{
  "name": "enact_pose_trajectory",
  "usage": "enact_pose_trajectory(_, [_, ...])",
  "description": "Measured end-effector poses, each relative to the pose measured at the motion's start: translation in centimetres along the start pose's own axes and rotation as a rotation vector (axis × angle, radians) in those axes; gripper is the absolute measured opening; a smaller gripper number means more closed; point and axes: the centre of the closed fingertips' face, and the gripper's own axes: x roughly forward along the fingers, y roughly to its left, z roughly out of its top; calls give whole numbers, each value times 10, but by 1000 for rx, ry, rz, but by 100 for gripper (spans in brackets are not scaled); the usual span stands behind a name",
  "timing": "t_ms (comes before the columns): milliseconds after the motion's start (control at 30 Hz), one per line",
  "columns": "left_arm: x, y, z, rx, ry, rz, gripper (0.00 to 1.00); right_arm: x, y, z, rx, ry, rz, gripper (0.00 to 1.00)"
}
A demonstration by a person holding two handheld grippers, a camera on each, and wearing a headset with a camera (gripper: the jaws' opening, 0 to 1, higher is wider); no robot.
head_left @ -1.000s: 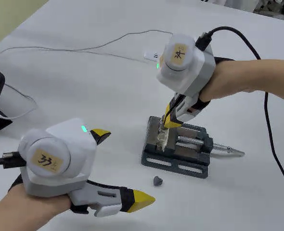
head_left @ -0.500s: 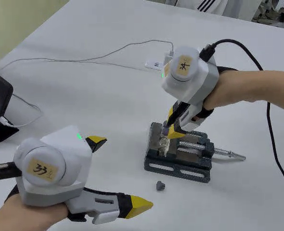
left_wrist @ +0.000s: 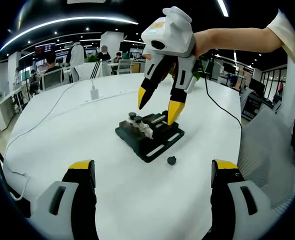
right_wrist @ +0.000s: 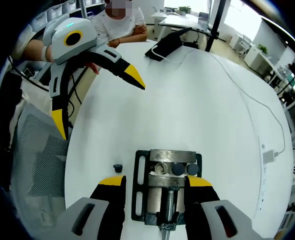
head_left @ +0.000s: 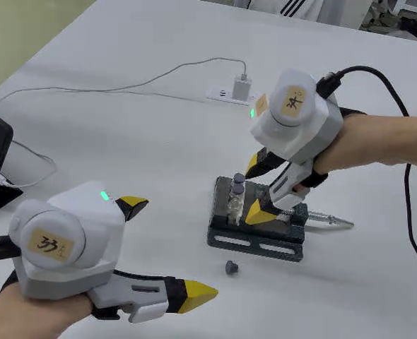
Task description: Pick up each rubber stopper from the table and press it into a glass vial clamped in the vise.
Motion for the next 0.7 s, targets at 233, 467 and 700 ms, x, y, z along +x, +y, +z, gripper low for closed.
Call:
enact_pose_trajectory(233, [-1, 0, 2, 8, -3, -3, 96, -4, 14, -5, 24, -22, -6, 43])
enact_pose_trajectory(467, [-3, -1, 1, 13, -4, -4, 96, -5, 27, -4, 40, -42, -1, 40])
enact_pose_trajectory(700, [-5, -2, -1, 8, -7, -1, 95, -1, 51, 5, 21, -54, 52, 35])
